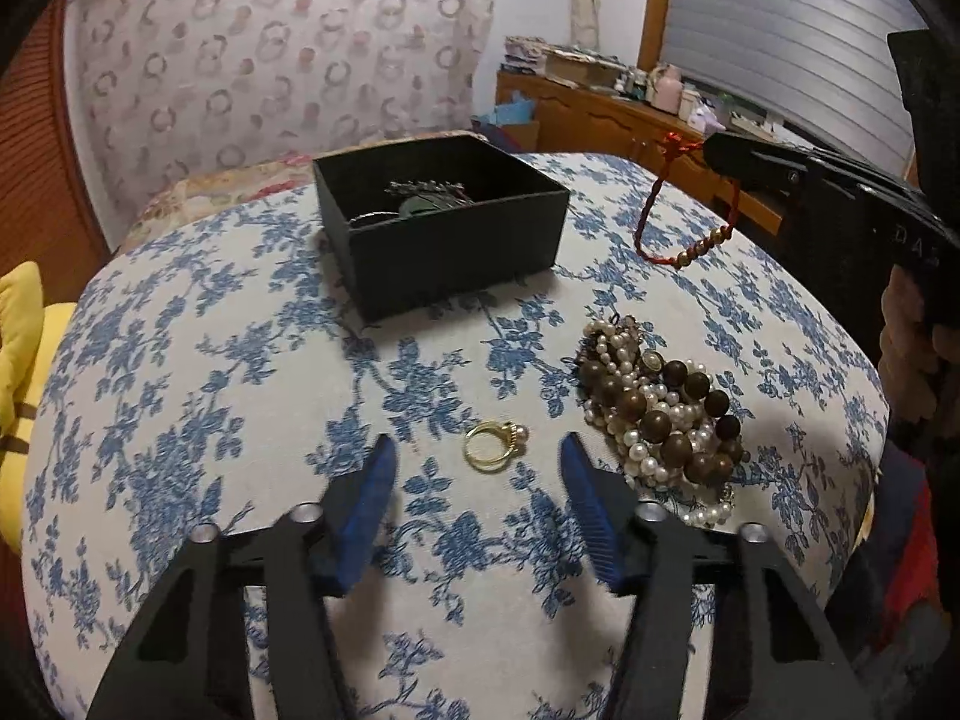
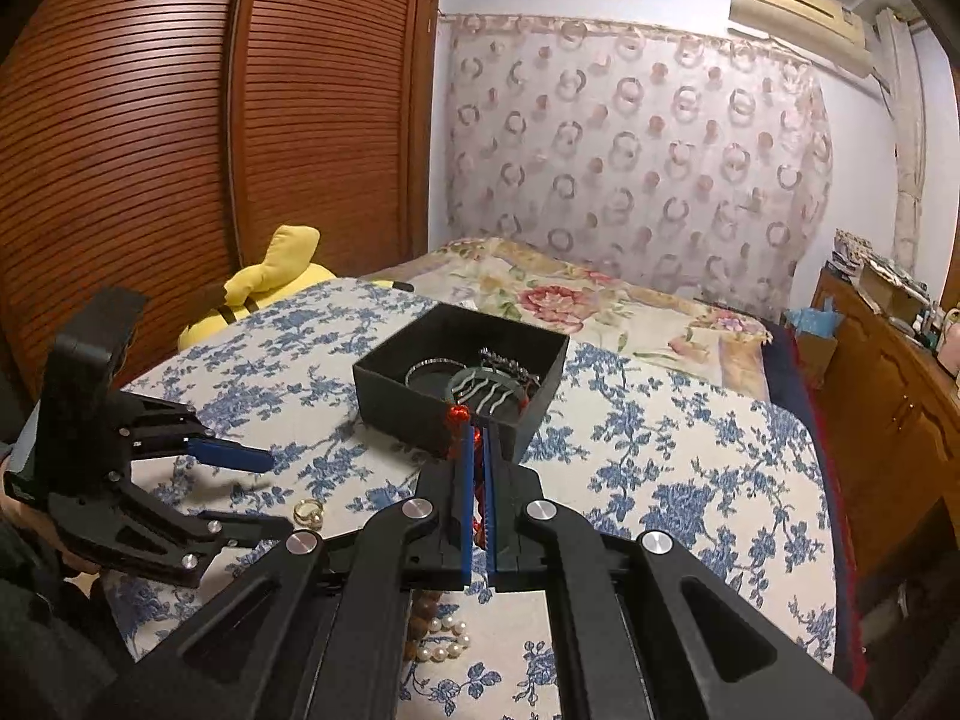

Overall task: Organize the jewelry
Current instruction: 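Grasp the gold ring with the left tool while the right tool holds the red bracelet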

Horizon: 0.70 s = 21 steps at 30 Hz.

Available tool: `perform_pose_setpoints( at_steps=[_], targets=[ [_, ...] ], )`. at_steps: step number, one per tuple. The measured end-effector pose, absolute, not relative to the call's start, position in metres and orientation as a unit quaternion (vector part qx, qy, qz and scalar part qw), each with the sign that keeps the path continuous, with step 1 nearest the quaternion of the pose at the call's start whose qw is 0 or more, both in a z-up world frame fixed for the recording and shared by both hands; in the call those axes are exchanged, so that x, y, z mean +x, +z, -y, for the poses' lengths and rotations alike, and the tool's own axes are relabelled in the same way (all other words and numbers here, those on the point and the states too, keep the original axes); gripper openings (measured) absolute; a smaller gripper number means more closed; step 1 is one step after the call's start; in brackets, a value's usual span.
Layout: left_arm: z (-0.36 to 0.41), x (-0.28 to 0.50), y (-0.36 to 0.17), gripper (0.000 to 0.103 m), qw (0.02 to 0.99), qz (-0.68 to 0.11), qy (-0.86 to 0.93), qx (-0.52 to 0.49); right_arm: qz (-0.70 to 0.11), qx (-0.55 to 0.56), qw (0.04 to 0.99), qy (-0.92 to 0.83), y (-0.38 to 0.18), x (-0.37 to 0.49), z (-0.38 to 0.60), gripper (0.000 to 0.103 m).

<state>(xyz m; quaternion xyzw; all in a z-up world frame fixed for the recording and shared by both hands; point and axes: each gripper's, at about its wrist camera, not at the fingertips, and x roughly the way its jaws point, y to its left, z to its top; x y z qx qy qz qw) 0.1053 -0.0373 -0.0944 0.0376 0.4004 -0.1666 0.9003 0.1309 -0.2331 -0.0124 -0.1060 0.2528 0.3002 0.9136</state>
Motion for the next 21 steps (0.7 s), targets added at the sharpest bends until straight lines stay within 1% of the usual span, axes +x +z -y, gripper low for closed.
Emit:
perform_pose_setpoints(
  at_steps=[2, 7, 8, 11, 12, 17, 21],
  targets=[
    [0.042, 0.108, -0.096, 0.042, 0.898, -0.402, -0.171, 0.042, -0.258, -0.105, 0.913, 0.299, -0.017, 0.132, 0.233, 0.003],
    [0.052, 0.116, -0.101, 0.041, 0.894, -0.41, -0.168, 0.064, -0.266, -0.104, 0.91, 0.301, -0.023, 0.132, 0.233, 0.003],
    [0.054, 0.118, -0.103, 0.039, 0.893, -0.413, -0.164, 0.069, -0.267, -0.104, 0.909, 0.301, -0.024, 0.133, 0.232, 0.003],
    [0.057, 0.12, -0.106, 0.027, 0.891, -0.416, -0.162, 0.077, -0.268, -0.105, 0.909, 0.302, -0.025, 0.132, 0.232, 0.003],
    [0.058, 0.119, -0.107, 0.024, 0.893, -0.413, -0.159, 0.082, -0.268, -0.106, 0.909, 0.302, -0.025, 0.132, 0.232, 0.003],
    [0.061, 0.116, -0.107, 0.024, 0.893, -0.41, -0.162, 0.091, -0.269, -0.106, 0.908, 0.302, -0.025, 0.132, 0.231, 0.003],
    [0.057, 0.114, -0.102, 0.024, 0.895, -0.407, -0.168, 0.077, -0.268, -0.107, 0.908, 0.303, -0.025, 0.132, 0.231, 0.003]
  ],
)
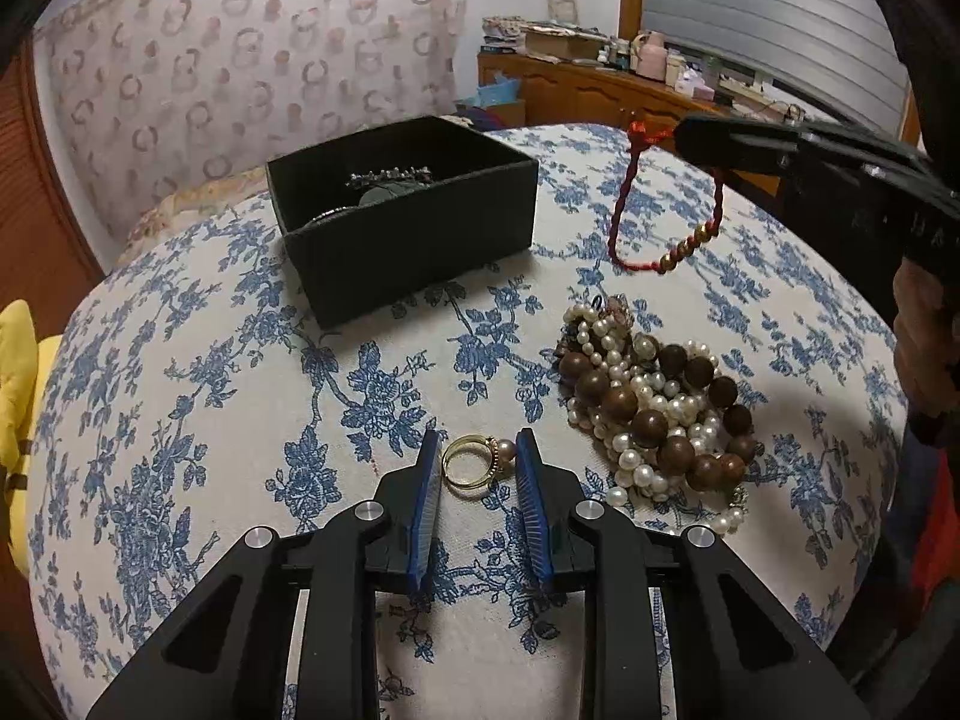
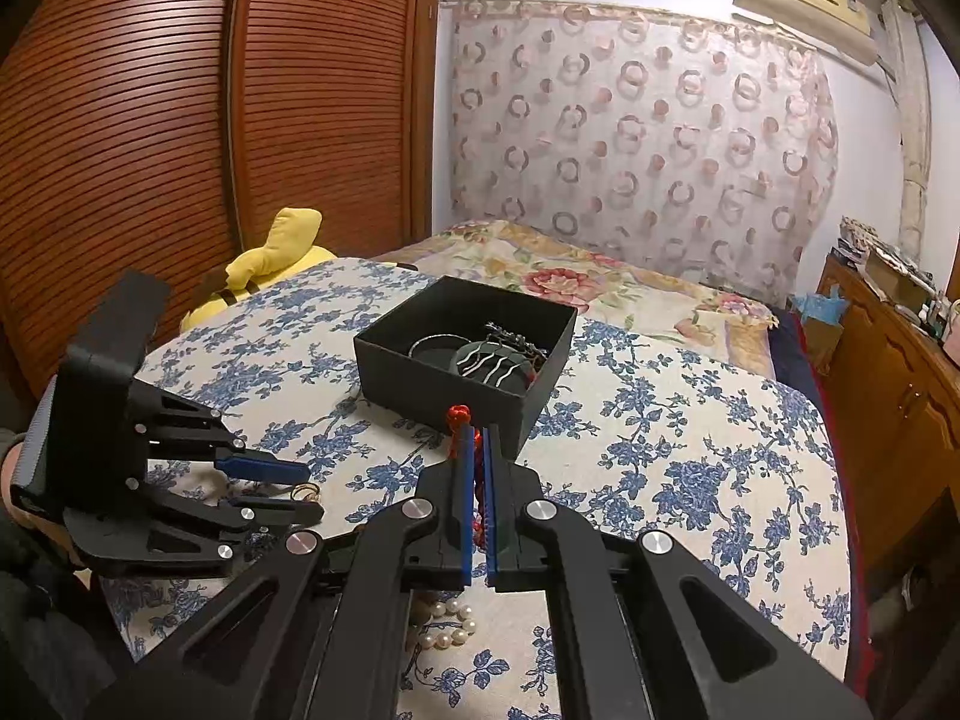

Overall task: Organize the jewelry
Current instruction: 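Grasp the gold ring with the left tool while the right tool holds the red bracelet, then lower both tools over the black box and release the bracelet and ring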

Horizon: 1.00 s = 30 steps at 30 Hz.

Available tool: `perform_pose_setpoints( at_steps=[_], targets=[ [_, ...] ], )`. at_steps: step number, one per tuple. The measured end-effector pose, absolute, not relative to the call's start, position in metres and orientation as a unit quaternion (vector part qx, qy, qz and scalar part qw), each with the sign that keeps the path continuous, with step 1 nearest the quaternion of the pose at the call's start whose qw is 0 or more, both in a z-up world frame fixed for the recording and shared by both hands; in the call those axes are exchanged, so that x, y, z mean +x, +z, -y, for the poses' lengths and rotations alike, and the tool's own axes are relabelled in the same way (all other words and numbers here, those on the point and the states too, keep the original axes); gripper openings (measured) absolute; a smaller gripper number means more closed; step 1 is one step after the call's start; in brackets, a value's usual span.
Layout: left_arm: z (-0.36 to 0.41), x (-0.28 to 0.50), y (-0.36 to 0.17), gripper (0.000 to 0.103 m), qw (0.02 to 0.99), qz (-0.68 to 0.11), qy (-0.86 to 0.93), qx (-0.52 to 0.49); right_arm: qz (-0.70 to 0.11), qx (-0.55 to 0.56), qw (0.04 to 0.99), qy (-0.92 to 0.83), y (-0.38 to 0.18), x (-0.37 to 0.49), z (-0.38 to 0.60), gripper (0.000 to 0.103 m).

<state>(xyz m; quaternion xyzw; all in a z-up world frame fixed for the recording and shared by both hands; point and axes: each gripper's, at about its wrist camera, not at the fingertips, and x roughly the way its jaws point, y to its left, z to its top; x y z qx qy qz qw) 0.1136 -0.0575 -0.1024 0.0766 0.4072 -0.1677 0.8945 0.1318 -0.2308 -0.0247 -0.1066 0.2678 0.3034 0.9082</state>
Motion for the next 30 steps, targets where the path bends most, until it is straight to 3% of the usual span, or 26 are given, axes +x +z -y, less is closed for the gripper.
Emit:
perform_pose_setpoints(
  at_steps=[19, 30],
  targets=[
    [0.038, 0.151, -0.034, 0.024, 0.928, -0.339, -0.142, 0.056, -0.233, -0.124, 0.916, 0.303, 0.015, 0.182, 0.196, 0.003],
    [0.038, 0.187, -0.032, 0.024, 0.931, -0.339, -0.126, 0.052, -0.274, -0.117, 0.906, 0.301, -0.006, 0.225, 0.176, 0.004]
  ],
)
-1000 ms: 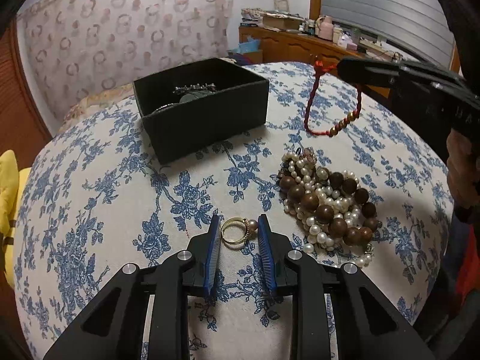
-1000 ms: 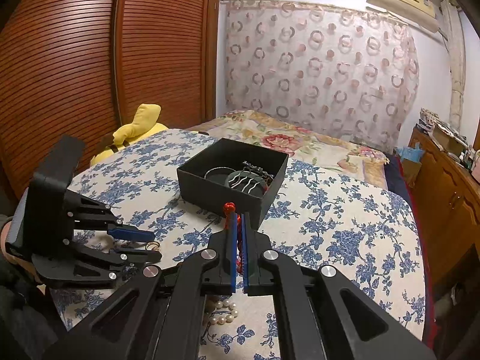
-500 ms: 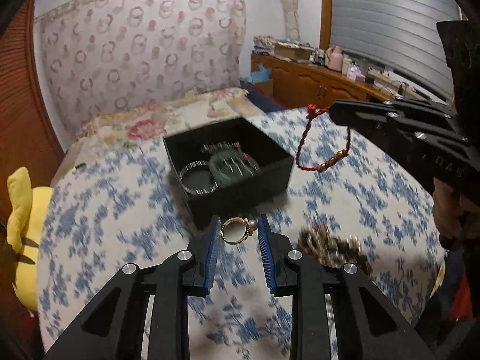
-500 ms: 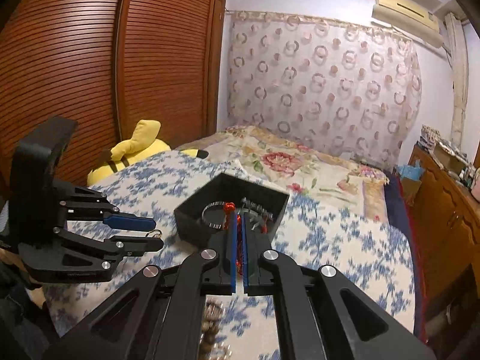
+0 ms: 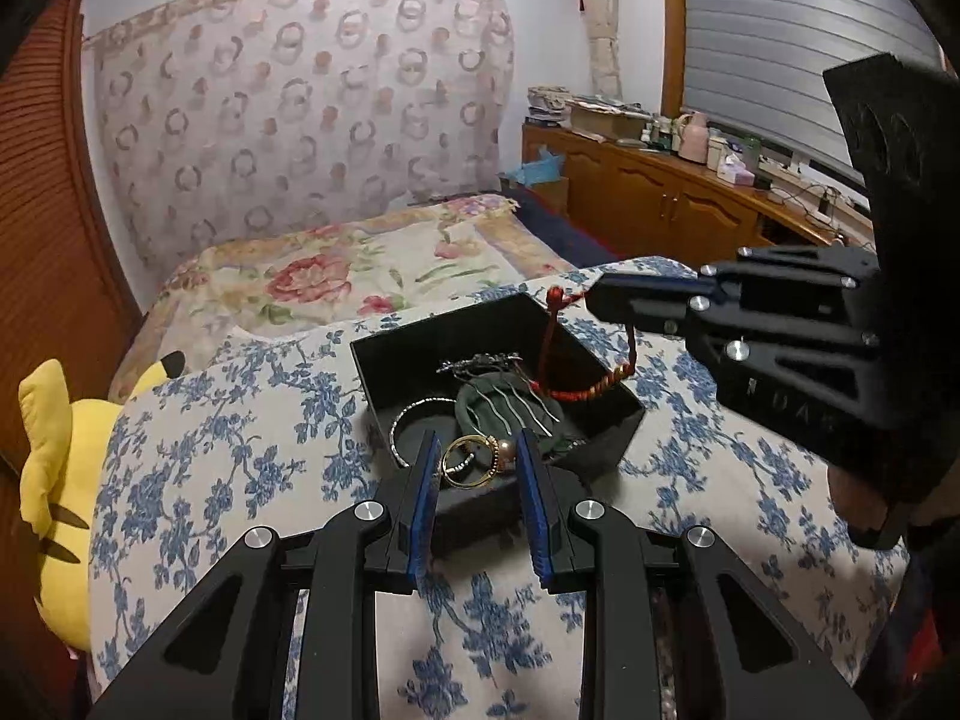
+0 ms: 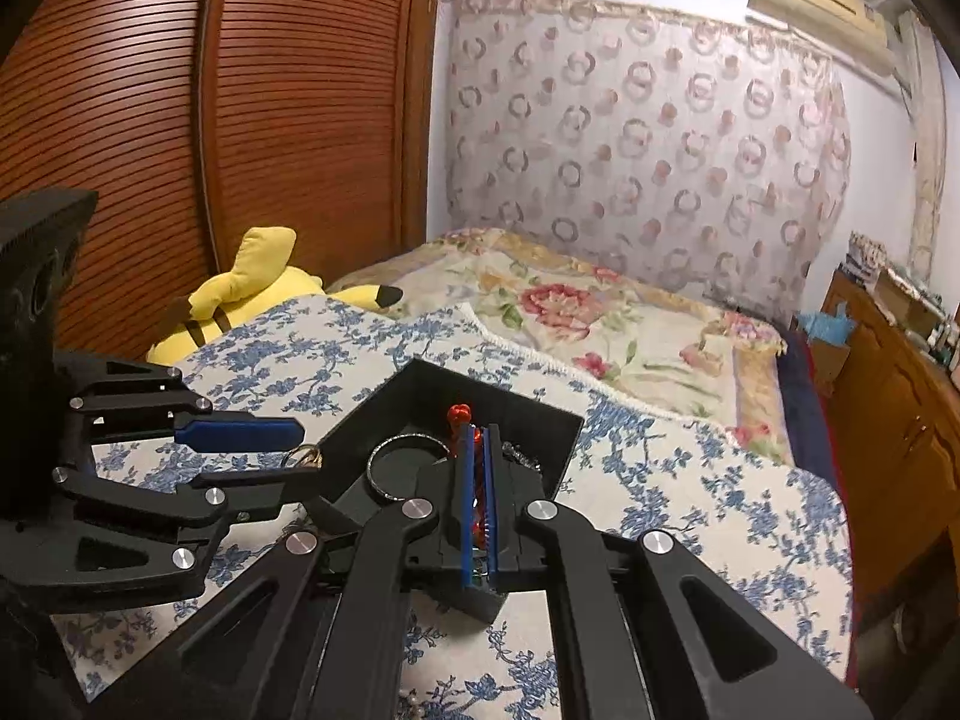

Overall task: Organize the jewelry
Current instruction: 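Lower both tools over the black box and release the bracelet and ring, then move the right tool to the brown bead necklace and grasp it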

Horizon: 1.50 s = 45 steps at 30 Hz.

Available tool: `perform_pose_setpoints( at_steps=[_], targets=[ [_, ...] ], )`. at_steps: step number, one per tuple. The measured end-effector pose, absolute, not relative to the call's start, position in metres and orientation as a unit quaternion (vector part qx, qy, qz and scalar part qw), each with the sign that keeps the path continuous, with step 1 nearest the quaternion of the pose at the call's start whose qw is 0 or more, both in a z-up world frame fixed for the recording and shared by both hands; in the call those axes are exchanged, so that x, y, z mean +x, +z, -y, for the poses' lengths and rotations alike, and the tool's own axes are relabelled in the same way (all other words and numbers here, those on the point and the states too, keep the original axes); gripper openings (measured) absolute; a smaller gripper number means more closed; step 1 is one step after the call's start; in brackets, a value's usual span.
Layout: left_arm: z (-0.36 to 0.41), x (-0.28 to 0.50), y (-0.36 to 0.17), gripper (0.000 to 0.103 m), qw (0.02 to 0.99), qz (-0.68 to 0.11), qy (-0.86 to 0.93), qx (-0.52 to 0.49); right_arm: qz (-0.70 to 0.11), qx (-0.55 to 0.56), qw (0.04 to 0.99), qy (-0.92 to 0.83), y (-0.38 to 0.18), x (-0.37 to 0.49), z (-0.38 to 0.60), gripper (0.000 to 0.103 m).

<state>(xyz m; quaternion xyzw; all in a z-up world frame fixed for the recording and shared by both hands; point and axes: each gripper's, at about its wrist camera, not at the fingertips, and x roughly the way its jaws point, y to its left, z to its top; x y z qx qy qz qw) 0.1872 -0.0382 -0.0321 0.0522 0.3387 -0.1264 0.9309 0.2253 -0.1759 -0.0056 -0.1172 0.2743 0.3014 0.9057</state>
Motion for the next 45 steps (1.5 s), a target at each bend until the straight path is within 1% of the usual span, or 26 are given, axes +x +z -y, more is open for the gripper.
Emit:
perform_pose_setpoints(
  at_steps=[7, 8, 9, 10, 11, 25, 26, 27, 28, 29, 31, 33, 34, 36, 37, 39, 41, 45],
  targets=[
    [0.038, 0.206, -0.041, 0.024, 0.928, -0.349, -0.118, 0.052, -0.292, -0.112, 0.9, 0.303, -0.016, 0.231, 0.176, 0.004],
    [0.038, 0.208, -0.042, 0.024, 0.928, -0.35, -0.118, 0.052, -0.294, -0.112, 0.899, 0.304, -0.017, 0.231, 0.176, 0.01],
    [0.038, 0.209, -0.043, 0.024, 0.927, -0.352, -0.118, 0.051, -0.296, -0.112, 0.898, 0.305, -0.017, 0.231, 0.176, 0.018],
    [0.038, 0.21, -0.044, 0.024, 0.927, -0.354, -0.118, 0.05, -0.297, -0.111, 0.898, 0.306, -0.018, 0.231, 0.177, 0.037],
    [0.037, 0.211, -0.045, 0.024, 0.926, -0.355, -0.118, 0.048, -0.296, -0.109, 0.898, 0.306, -0.019, 0.231, 0.177, 0.04],
    [0.042, 0.225, -0.048, 0.025, 0.926, -0.358, -0.111, 0.048, -0.29, -0.098, 0.903, 0.3, -0.016, 0.22, 0.197, 0.04],
    [0.042, 0.225, -0.048, 0.027, 0.926, -0.358, -0.112, 0.049, -0.289, -0.095, 0.904, 0.3, -0.015, 0.218, 0.2, 0.04],
    [0.043, 0.224, -0.048, 0.034, 0.926, -0.358, -0.11, 0.051, -0.289, -0.091, 0.905, 0.299, -0.015, 0.215, 0.203, 0.04],
    [0.043, 0.222, -0.048, 0.038, 0.926, -0.357, -0.109, 0.052, -0.288, -0.088, 0.906, 0.298, -0.014, 0.213, 0.206, 0.04],
    [0.043, 0.221, -0.047, 0.041, 0.927, -0.355, -0.11, 0.052, -0.288, -0.084, 0.906, 0.297, -0.014, 0.211, 0.209, 0.04],
    [0.044, 0.218, -0.046, 0.041, 0.927, -0.353, -0.112, 0.053, -0.288, -0.078, 0.908, 0.295, -0.015, 0.205, 0.214, 0.04],
    [0.043, 0.215, -0.045, 0.052, 0.928, -0.351, -0.111, 0.054, -0.289, -0.071, 0.909, 0.292, -0.017, 0.198, 0.222, 0.04],
    [0.043, 0.211, -0.044, 0.055, 0.929, -0.348, -0.11, 0.054, -0.29, -0.068, 0.909, 0.292, -0.018, 0.195, 0.224, 0.04],
    [0.041, 0.204, -0.042, 0.068, 0.932, -0.342, -0.108, 0.052, -0.292, -0.064, 0.909, 0.291, -0.02, 0.188, 0.23, 0.04],
    [0.041, 0.201, -0.041, 0.071, 0.933, -0.34, -0.108, 0.05, -0.293, -0.063, 0.909, 0.291, -0.021, 0.182, 0.234, 0.04],
    [0.039, 0.193, -0.04, 0.085, 0.935, -0.336, -0.107, 0.046, -0.299, -0.062, 0.906, 0.293, -0.025, 0.174, 0.239, 0.04],
    [0.038, 0.182, -0.04, 0.09, 0.937, -0.331, -0.105, 0.042, -0.307, -0.063, 0.902, 0.296, -0.03, 0.165, 0.242, 0.04],
    [0.035, 0.162, -0.045, 0.091, 0.935, -0.334, -0.112, 0.031, -0.325, -0.065, 0.894, 0.302, -0.042, 0.15, 0.247, 0.04]
  ],
)
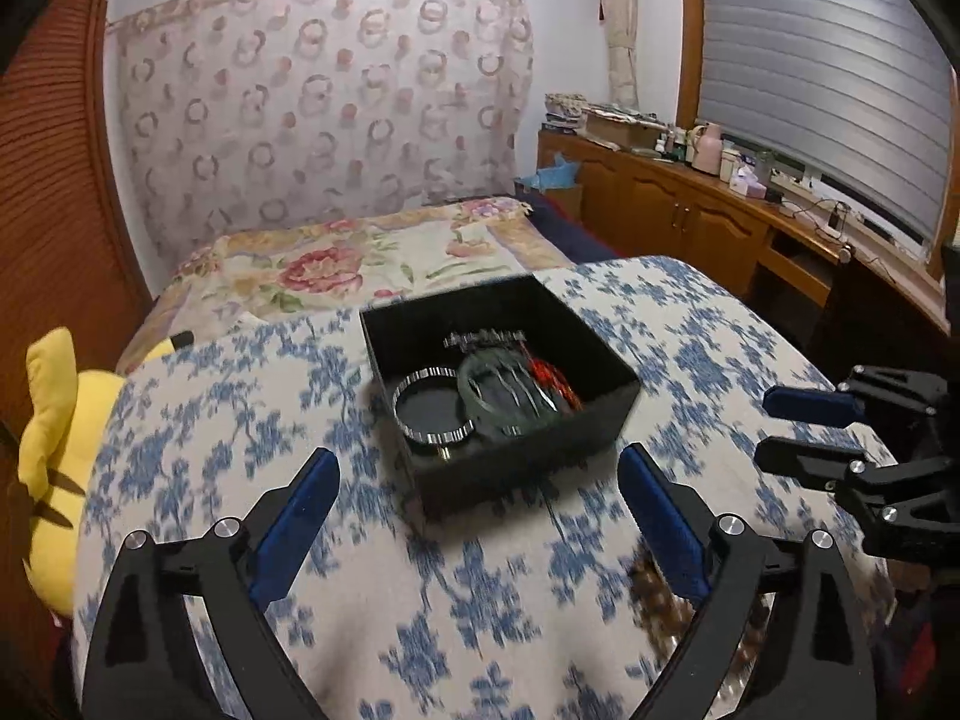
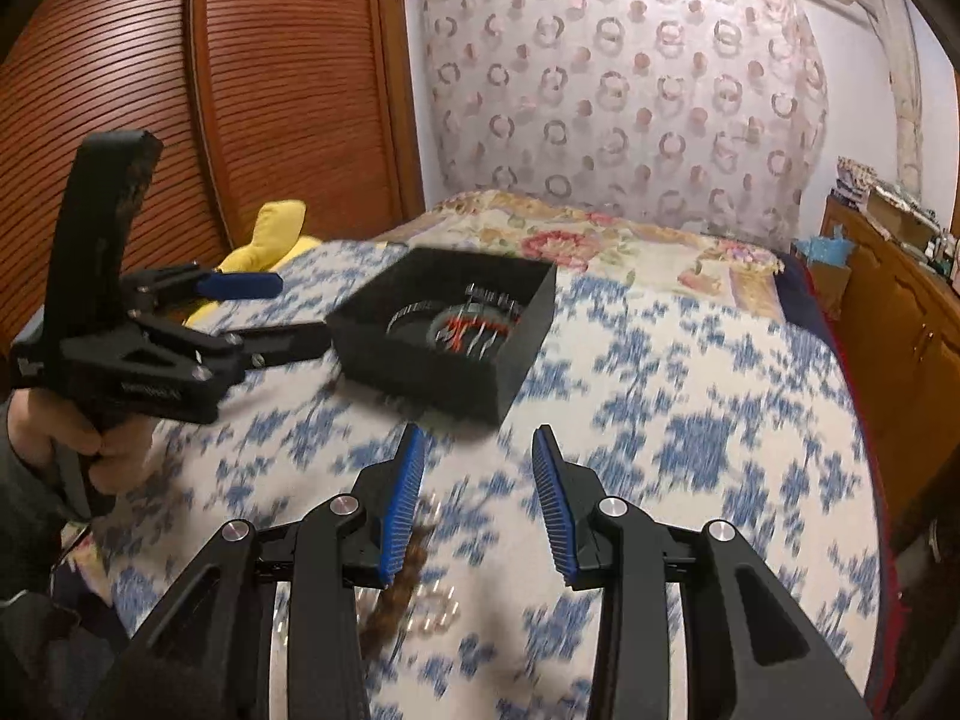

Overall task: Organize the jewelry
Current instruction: 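Move the right tool to the brown bead necklace and grasp it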

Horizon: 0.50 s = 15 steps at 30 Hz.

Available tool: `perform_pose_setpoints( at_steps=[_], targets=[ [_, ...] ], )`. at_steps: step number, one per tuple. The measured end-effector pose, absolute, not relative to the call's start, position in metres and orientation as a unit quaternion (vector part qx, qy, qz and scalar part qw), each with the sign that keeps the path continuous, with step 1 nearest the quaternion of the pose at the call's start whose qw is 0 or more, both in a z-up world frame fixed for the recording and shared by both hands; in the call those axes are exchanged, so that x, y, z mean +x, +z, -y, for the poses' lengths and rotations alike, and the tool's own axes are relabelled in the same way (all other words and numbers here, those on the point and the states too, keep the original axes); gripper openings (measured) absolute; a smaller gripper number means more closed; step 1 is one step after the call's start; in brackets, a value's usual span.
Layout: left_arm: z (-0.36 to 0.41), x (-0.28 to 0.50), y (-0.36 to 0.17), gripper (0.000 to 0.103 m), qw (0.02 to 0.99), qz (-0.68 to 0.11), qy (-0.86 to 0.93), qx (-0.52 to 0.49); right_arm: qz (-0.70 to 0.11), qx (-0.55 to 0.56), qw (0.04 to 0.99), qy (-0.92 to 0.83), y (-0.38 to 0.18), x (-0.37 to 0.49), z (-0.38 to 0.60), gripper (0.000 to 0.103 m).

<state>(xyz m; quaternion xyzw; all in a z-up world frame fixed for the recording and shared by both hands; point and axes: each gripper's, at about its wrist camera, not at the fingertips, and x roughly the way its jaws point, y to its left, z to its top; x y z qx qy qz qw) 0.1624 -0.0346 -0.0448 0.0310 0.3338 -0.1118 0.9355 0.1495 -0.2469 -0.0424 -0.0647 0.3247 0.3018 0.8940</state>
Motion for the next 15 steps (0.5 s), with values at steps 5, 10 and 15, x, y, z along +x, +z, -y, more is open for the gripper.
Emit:
perform_pose_setpoints(
  at_steps=[5, 10, 15],
  targets=[
    [0.03, 0.137, -0.057, 0.094, 0.933, -0.342, -0.114, 0.022, -0.353, -0.067, 0.879, 0.312, -0.062, 0.132, 0.244, 0.028],
    [0.023, 0.119, -0.064, 0.094, 0.931, -0.347, -0.115, 0.007, -0.371, -0.066, 0.869, 0.321, -0.075, 0.123, 0.239, 0.025],
    [0.018, 0.108, -0.07, 0.094, 0.929, -0.351, -0.114, 0.003, -0.39, -0.069, 0.86, 0.321, -0.083, 0.122, 0.233, 0.025]
  ],
)
